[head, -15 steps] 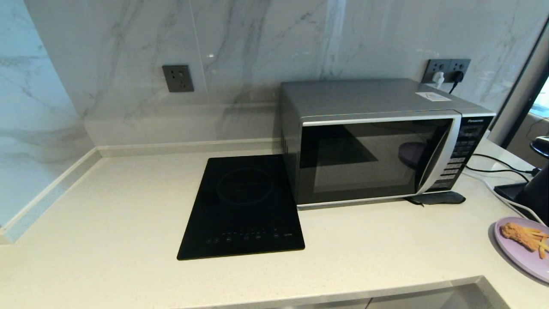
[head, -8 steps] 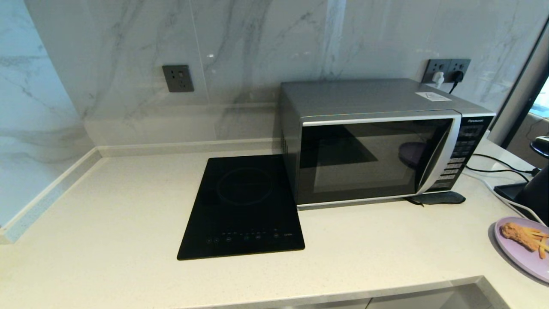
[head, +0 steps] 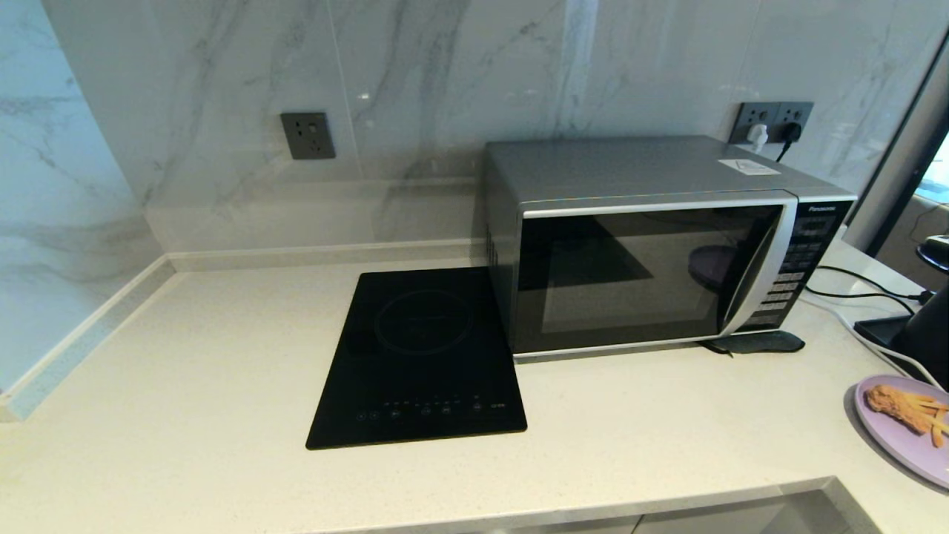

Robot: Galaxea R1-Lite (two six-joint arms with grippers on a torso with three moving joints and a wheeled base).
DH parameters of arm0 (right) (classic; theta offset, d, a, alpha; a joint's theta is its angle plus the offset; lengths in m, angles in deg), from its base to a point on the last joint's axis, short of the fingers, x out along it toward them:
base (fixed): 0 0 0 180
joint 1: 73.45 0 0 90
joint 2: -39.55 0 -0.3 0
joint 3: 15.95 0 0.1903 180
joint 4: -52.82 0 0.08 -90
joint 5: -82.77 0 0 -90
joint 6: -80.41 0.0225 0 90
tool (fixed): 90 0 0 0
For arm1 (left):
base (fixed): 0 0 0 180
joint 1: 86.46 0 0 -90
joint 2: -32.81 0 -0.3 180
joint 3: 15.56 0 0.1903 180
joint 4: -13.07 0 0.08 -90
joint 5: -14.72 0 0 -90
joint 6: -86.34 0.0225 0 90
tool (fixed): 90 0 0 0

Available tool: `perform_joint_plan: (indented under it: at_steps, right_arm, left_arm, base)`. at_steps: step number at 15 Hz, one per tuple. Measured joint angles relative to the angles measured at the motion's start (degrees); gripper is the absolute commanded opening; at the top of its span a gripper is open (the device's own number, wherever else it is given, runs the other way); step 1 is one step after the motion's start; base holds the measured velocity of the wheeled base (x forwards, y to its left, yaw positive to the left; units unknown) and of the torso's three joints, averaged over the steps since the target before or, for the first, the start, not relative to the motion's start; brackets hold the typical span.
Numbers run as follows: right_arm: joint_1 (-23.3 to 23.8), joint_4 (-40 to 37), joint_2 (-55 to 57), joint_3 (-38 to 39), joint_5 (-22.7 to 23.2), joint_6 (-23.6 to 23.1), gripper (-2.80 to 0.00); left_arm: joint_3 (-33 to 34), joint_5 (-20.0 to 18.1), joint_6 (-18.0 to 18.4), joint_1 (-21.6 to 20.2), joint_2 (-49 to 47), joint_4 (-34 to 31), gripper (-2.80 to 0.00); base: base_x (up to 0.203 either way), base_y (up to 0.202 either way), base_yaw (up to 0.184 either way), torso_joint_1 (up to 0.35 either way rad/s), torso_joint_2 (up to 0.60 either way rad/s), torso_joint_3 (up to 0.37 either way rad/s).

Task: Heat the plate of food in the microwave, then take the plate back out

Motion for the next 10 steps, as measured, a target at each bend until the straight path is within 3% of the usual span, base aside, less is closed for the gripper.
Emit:
perform_joint_plan:
  at_steps: [10]
  right_arm:
    - [0.00,0.02,0.00,0.00,-0.02,0.03,-2.80]
  left_arm:
    - [0.00,0.00,-0.01,0.00,0.00,0.02,-2.80]
  base:
    - [0.000,0.000,0.000,0.000,0.00,0.000]
